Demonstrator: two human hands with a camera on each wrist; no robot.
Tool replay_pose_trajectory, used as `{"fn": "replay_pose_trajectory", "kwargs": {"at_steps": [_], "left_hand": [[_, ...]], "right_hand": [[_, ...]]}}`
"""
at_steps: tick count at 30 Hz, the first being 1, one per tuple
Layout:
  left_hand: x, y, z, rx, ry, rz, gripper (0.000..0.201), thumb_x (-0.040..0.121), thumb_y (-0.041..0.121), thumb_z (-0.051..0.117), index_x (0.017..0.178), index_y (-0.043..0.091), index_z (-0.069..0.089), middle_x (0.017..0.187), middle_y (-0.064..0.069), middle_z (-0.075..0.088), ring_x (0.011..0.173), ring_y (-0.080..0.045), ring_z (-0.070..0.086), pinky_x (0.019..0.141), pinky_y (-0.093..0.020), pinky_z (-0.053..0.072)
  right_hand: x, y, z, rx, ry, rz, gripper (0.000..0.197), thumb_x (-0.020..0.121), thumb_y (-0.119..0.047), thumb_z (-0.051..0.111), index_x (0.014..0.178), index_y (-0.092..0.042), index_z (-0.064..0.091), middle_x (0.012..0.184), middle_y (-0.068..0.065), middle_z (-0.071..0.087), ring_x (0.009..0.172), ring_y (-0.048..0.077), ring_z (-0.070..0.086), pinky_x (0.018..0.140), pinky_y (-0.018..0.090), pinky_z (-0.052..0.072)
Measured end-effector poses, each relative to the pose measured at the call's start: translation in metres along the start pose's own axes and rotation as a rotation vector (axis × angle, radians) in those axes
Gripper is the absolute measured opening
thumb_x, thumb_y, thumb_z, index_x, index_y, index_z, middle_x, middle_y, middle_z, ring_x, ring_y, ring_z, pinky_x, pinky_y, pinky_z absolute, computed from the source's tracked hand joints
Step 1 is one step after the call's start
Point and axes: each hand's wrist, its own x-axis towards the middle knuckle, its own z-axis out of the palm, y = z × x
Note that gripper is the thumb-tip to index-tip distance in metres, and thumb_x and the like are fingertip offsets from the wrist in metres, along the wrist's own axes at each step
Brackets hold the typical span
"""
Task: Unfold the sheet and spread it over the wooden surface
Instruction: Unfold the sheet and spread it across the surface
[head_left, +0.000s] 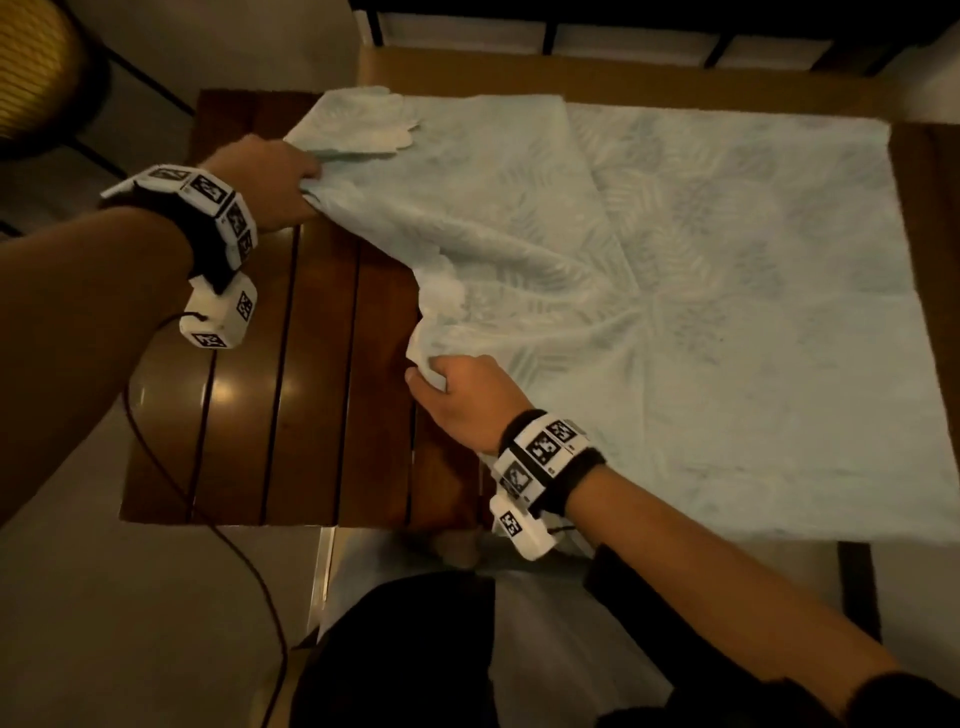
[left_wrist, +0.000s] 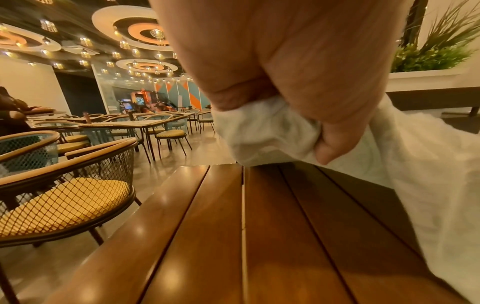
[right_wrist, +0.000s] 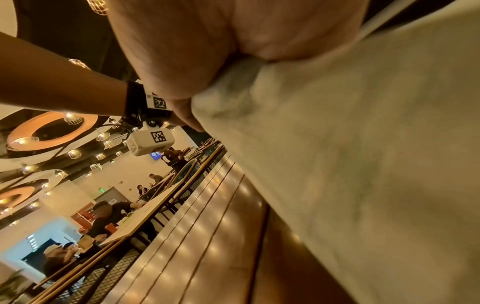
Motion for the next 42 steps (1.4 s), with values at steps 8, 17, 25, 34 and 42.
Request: {"fn": "replay_pose_trajectory", "kwargs": {"at_steps": [8, 17, 25, 34, 42], "left_hand": [[0.044, -0.098, 0.014, 0.079, -0.056, 0.103, 0.034, 0.088, 0.043, 0.059, 0.104, 0.015, 0.066, 0.1, -0.017, 0.07, 0.088, -0.039, 0.065, 0.079, -0.046, 0.054], [0.114, -0.227, 0.029, 0.207, 0.104, 0.016, 0.025, 0.089, 0.026, 0.064, 0.1, 0.004, 0.068, 0.091, -0.024, 0.068, 0.08, -0.043, 0.065, 0.072, -0.052, 0.056], [0.171, -0.351, 0.091, 0.284, -0.046, -0.05, 0.014, 0.077, 0.022, 0.074, 0.081, 0.012, 0.065, 0.077, -0.012, 0.063, 0.07, -0.033, 0.062, 0.072, -0.047, 0.056], [0.05, -0.307, 0.083, -0.002, -0.121, -0.153, 0.019, 0.091, 0.03, 0.052, 0.101, 0.021, 0.065, 0.094, -0.01, 0.064, 0.086, -0.033, 0.06, 0.087, -0.046, 0.051], [-0.133, -0.063, 0.126, -0.37, -0.027, 0.127, 0.033, 0.085, 0.045, 0.059, 0.112, 0.026, 0.059, 0.108, 0.001, 0.061, 0.099, -0.025, 0.061, 0.085, -0.038, 0.05]], "right_hand": [[0.076, -0.061, 0.073, 0.089, -0.055, 0.074, 0.047, 0.102, -0.038, 0.046, 0.057, -0.025, 0.042, 0.051, -0.004, 0.048, 0.048, 0.011, 0.049, 0.048, 0.021, 0.032], [0.154, -0.138, 0.154, 0.186, -0.073, 0.074, 0.044, 0.103, -0.037, 0.044, 0.06, -0.027, 0.04, 0.051, -0.006, 0.047, 0.048, 0.013, 0.05, 0.053, 0.026, 0.036], [0.183, -0.194, 0.216, 0.224, -0.132, 0.015, 0.031, 0.104, -0.028, 0.043, 0.105, 0.0, 0.057, 0.087, 0.025, 0.067, 0.077, 0.04, 0.066, 0.076, 0.051, 0.056], [0.139, -0.171, 0.184, 0.3, -0.27, -0.053, 0.028, 0.099, -0.024, 0.057, 0.123, -0.009, 0.058, 0.112, 0.014, 0.069, 0.097, 0.026, 0.066, 0.088, 0.039, 0.053], [0.017, -0.007, 0.048, -0.05, 0.135, 0.142, 0.011, 0.095, -0.016, 0.059, 0.103, -0.019, 0.065, 0.098, 0.0, 0.068, 0.086, 0.013, 0.062, 0.083, 0.035, 0.052]]}}
